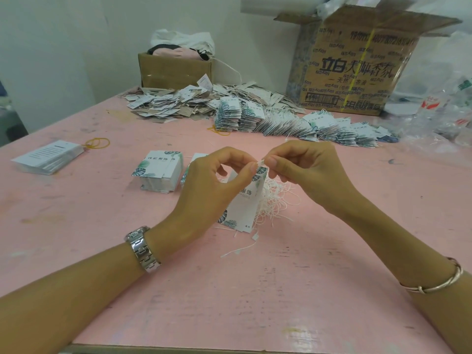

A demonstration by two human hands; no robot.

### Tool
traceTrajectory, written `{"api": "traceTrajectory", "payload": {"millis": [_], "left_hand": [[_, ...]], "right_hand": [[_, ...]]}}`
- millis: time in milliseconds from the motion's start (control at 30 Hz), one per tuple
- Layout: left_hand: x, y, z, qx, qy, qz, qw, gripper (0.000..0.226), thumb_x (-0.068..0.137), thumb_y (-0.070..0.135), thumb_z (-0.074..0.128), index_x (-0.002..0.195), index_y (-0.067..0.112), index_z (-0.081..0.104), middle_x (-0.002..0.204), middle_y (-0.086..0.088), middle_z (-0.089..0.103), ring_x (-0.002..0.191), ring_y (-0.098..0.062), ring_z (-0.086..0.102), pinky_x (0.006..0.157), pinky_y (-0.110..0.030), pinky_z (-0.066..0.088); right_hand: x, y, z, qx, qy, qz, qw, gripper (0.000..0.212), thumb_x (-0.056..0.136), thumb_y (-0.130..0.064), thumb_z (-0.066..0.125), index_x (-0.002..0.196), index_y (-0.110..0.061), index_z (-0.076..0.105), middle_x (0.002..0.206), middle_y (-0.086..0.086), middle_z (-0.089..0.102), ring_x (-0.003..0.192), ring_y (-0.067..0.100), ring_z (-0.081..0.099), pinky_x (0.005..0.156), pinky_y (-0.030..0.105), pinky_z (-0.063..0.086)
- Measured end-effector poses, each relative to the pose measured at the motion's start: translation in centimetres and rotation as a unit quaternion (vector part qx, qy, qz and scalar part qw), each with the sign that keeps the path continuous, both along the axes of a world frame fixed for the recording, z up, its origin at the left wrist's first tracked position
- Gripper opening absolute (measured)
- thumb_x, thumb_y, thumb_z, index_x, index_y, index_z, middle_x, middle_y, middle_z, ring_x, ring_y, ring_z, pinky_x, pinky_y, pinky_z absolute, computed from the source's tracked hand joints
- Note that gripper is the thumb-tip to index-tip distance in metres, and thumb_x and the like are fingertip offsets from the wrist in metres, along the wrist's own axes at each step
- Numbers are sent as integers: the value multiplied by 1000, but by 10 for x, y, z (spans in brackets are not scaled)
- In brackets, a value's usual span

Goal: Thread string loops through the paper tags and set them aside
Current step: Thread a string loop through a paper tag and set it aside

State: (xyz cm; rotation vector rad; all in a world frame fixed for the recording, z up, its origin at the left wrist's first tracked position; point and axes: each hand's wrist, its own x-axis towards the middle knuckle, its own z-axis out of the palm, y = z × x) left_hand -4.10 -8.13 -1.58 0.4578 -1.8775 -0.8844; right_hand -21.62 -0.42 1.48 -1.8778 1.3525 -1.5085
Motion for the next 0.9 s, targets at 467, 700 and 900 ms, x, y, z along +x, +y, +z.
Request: {"api": "traceTrajectory", "payload": {"millis": [467, 700, 900], "left_hand": [[0, 0, -2, 13, -11, -3, 1000, 7, 89, 24, 70, 85, 30, 70, 80, 15, 71, 77, 2, 60, 74, -20, 41], [-1, -1, -1, -14, -30, -27, 999, 3, 91, 32, 66, 88, 30, 66, 83, 20, 68, 83, -1, 61, 77, -20, 42], [0, -4, -1, 7, -37, -46, 998, 5, 91, 19, 68, 87, 22, 67, 83, 14, 66, 82, -1, 60, 78, -21, 48]], "right_hand": [[4, 1, -5, -45, 94, -56, 993, 9, 87, -19, 71, 88, -10, 74, 69, 6, 68, 62, 28, 61, 56, 43, 49], [3, 0, -5, -5, 34, -31, 999, 20, 85, -23, 67, 85, -4, 70, 64, -3, 64, 57, 13, 53, 54, 25, 42], [6, 0, -7, 29, 20, -10, 999, 7, 88, -10, 66, 82, -8, 68, 59, -5, 62, 54, 4, 53, 56, 15, 43]]}}
